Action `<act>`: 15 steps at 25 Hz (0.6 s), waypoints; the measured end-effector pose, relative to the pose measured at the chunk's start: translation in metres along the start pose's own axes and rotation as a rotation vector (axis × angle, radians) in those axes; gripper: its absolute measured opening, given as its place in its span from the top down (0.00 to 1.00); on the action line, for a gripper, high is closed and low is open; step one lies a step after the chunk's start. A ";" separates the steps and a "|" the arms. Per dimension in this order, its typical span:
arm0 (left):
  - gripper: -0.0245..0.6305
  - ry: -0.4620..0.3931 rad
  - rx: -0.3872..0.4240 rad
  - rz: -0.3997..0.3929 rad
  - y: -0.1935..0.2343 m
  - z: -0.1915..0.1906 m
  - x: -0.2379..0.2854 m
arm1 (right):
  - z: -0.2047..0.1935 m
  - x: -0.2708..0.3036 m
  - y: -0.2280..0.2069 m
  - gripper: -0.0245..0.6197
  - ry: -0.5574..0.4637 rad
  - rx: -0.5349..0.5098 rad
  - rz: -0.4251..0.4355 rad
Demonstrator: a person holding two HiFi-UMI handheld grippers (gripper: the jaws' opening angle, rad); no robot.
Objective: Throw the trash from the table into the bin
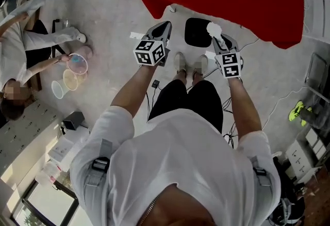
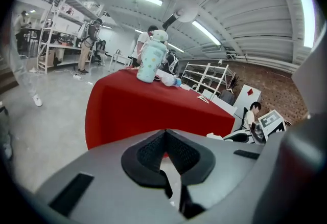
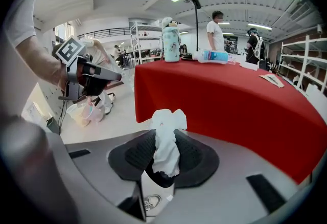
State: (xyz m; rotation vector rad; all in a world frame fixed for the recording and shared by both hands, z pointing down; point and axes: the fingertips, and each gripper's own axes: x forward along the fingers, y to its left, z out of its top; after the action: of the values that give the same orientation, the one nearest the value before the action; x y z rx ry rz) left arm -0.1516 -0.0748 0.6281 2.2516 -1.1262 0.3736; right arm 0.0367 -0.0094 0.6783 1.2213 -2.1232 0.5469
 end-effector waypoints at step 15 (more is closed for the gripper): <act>0.95 0.103 -0.023 0.058 0.075 -0.165 0.075 | -0.152 0.155 0.009 0.80 0.084 0.022 0.088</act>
State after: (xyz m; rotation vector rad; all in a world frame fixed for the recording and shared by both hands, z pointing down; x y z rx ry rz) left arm -0.1645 -0.0561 0.8234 2.1571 -1.1387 0.4917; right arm 0.0166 -0.0059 0.8947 1.1010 -2.1130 0.6508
